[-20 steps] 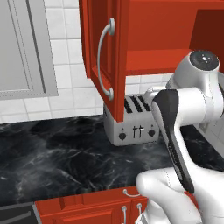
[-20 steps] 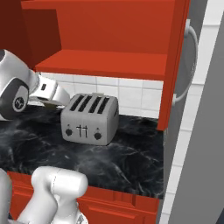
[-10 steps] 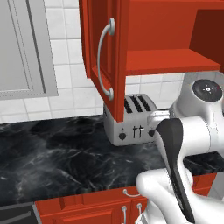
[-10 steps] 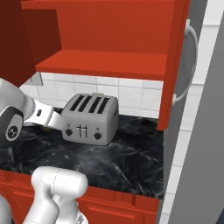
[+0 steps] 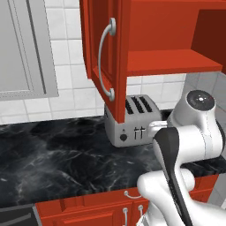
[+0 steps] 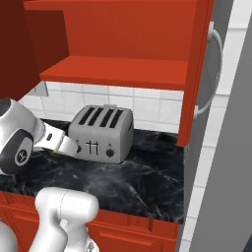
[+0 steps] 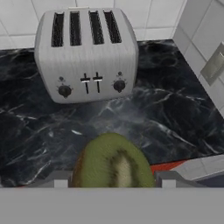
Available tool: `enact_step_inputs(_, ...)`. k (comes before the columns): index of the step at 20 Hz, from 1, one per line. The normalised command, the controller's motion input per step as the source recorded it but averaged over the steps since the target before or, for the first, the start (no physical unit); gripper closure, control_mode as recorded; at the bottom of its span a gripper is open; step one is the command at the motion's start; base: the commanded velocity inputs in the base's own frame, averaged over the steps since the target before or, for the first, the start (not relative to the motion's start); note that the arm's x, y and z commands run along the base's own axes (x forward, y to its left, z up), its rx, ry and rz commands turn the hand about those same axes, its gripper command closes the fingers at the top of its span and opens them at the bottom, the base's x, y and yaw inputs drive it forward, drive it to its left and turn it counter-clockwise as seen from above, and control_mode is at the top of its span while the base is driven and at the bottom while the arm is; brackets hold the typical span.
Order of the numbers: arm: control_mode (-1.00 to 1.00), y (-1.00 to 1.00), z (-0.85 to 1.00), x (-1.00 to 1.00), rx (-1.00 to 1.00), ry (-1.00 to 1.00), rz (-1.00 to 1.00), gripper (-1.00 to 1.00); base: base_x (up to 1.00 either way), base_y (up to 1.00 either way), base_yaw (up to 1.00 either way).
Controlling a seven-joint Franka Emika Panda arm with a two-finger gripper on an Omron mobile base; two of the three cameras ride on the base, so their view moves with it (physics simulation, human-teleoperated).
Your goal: Pick the kiwis from the cabinet and place them in one bowl. Pick the mushroom from the sink and place it in the other bowl.
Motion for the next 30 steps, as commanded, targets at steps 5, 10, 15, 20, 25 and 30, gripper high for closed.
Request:
enact_step_inputs(5,-1.00,0.00,0.00,0.00,0.00,0.01,0.00,1.00,0.00,0.00,0.00)
enact_step_inputs(10,1.00,0.00,-0.01,-0.05,0.00,0.00,0.00,1.00,-0.13,0.00,0.00)
enact_step_inputs(15,1.00,0.00,0.00,0.00,0.00,0.00,0.00,1.00,-0.49,0.00,0.00)
enact_step_inputs(20,1.00,0.00,0.00,0.00,0.00,0.00,0.00,1.00,-0.11,0.00,0.00)
enact_step_inputs(25,1.00,0.00,0.00,0.00,0.00,0.00,0.00,1.00,-0.23,0.07,-0.01)
enact_step_inputs(30,1.00,0.00,0.00,0.00,0.00,0.00,0.00,1.00,-0.07,0.46,0.00)
